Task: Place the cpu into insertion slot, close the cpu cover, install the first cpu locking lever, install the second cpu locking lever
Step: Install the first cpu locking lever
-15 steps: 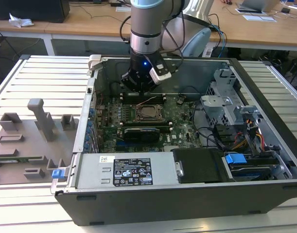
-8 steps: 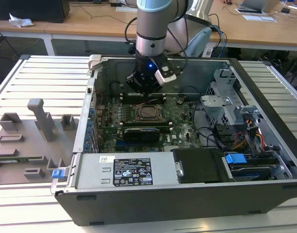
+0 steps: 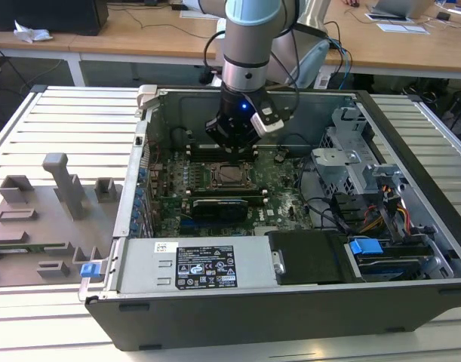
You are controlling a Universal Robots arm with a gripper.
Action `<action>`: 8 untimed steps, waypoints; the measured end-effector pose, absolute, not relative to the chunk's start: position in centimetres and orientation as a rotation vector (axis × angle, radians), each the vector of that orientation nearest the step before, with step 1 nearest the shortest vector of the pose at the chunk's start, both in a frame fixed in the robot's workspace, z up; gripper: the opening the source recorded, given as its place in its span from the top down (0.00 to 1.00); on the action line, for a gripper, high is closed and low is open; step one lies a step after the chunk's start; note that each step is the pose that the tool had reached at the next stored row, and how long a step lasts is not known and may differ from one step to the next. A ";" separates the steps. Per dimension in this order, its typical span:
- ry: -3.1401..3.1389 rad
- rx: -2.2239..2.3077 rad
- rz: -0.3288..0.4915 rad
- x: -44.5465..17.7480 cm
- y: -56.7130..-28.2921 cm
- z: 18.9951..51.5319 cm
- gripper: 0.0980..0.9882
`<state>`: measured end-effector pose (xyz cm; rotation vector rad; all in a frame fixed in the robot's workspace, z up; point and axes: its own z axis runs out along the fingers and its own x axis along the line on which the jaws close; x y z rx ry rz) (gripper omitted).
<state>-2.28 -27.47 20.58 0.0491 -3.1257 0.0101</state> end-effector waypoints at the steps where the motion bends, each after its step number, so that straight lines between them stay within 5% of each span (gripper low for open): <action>1: -3.125 0.049 0.010 -2.1 -27.5 20.5 0.99; 8: -3.125 0.050 0.011 -1.8 -27.7 20.2 0.99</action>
